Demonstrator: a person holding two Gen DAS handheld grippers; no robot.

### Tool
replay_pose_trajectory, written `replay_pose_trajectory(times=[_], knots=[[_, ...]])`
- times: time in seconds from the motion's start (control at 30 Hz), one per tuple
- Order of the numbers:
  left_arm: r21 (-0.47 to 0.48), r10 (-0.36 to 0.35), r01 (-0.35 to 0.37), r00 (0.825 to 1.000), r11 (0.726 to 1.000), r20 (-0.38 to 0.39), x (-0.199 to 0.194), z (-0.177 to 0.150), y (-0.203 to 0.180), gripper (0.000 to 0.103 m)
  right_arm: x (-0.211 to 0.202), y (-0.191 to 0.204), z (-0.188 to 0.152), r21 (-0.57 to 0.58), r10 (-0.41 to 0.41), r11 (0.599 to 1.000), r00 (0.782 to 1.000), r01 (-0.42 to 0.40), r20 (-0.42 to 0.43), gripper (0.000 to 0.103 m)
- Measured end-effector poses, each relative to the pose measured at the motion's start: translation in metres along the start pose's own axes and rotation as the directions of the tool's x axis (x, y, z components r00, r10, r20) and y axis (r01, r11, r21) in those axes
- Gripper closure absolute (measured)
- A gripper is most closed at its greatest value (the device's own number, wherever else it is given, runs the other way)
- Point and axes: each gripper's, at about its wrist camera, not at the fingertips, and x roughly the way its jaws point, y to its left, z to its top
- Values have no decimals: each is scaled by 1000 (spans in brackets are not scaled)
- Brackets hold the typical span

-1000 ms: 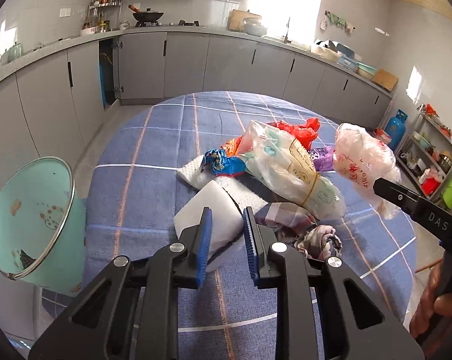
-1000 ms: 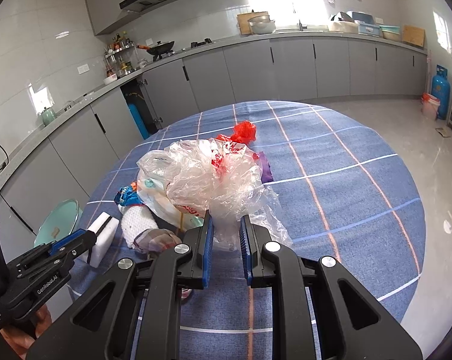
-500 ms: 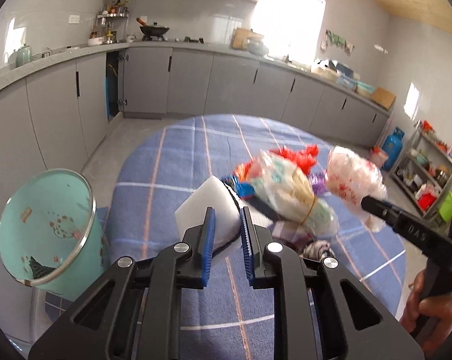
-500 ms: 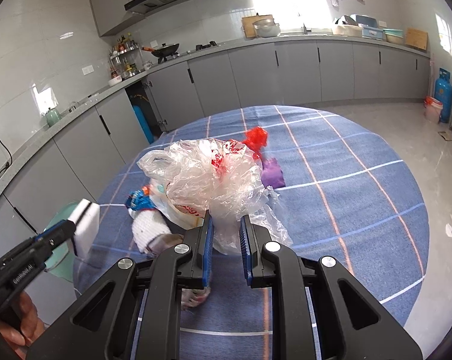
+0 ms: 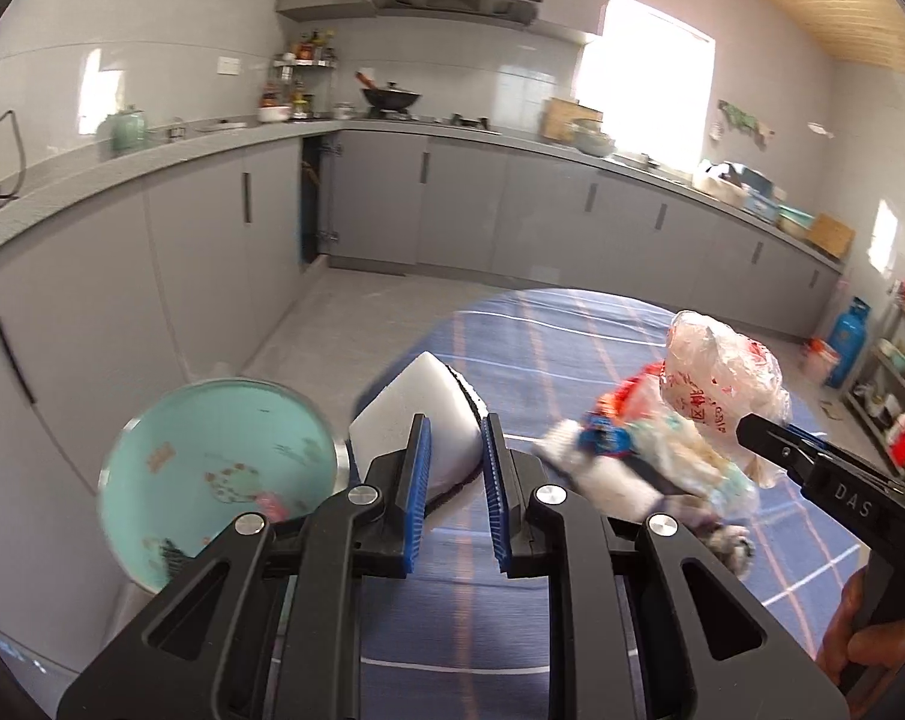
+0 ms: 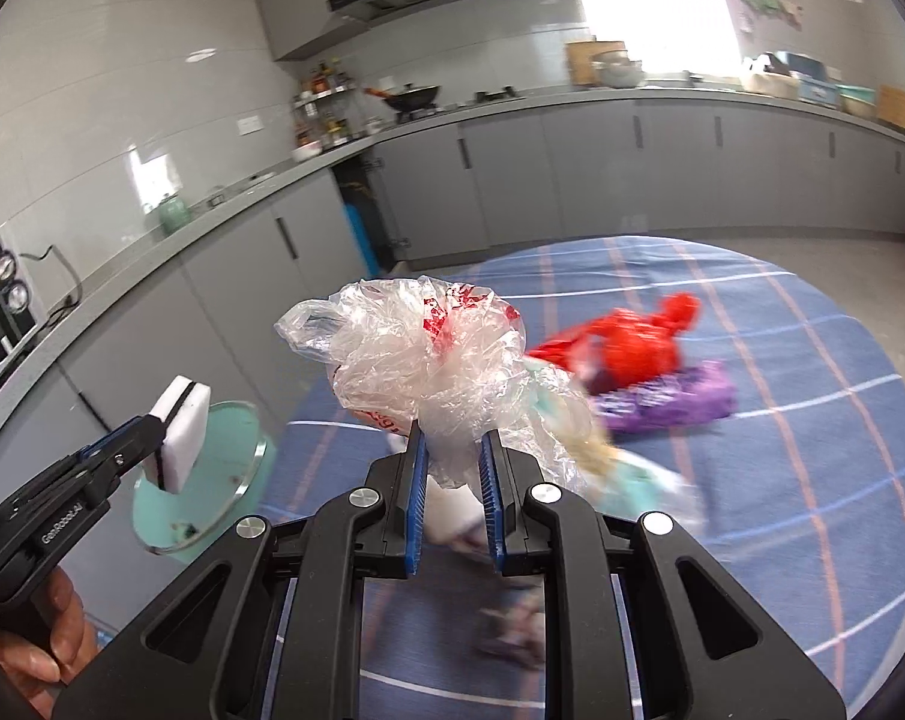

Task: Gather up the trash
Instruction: 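Carry the foam block over the bin with the left tool while the right holds the bag, then open both tools over the teal bin to drop the foam block and clear bag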

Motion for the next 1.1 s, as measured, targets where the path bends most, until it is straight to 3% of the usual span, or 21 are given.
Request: replay_pose_trajectory(times=[0.47,0.8,1.1], knots=[[-89,146,-148,989,985,-33,2,-5,80,85,56,106,2,-84,143,985,987,-149,-79,85],[-125,197,-204,978,971,-72,14,-11,114,84,93,148,-5,-80,164,981,975,-177,-147,85],[-155,211,-229,969,961,-126,34,-20,138,84,129,171,-16,-50,198,975,952,-215,-231,85]])
